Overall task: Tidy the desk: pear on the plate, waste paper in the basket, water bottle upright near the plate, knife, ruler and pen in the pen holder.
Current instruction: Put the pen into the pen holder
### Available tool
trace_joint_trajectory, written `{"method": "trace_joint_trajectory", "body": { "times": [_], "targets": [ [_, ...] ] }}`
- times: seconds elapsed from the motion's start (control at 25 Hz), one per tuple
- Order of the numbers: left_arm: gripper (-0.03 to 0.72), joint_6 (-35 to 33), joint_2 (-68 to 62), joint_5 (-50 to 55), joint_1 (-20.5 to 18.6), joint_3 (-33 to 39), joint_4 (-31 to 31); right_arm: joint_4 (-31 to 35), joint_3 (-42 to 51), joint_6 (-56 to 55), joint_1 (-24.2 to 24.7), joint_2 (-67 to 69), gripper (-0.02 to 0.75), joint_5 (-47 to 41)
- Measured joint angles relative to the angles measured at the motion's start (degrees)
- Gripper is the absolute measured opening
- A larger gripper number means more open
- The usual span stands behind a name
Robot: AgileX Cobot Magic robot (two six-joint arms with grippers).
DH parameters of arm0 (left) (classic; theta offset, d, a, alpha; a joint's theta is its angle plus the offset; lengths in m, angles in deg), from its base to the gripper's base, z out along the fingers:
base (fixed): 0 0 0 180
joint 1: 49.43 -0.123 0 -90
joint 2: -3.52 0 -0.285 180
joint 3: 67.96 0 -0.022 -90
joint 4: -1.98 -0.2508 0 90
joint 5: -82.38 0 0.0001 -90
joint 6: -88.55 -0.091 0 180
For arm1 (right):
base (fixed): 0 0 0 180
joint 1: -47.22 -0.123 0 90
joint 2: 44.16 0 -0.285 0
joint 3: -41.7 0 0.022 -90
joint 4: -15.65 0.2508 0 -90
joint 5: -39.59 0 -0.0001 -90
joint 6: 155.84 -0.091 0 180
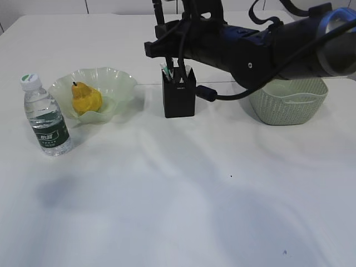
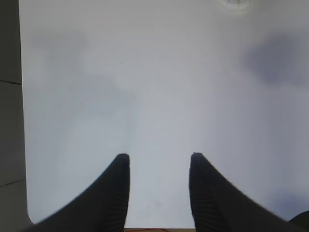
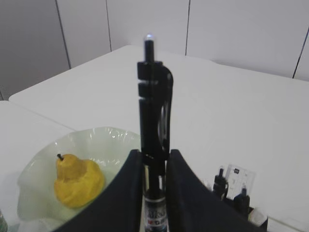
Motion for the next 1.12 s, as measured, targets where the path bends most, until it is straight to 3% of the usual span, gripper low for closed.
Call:
{"method": "trace_joint_trajectory", "body": {
  "times": [0.32, 1.12],
  "targets": [
    [0.286, 0.0, 0.0, 0.0, 0.0, 0.0, 0.0, 0.4, -5.9, 0.0, 3.1, 3.4, 0.113, 0.0],
    [0.286, 0.0, 0.0, -0.5, 0.0, 0.0, 0.0, 0.5, -14.9, -2.2, 5.5, 14.7, 0.113, 0.0]
  ]
}}
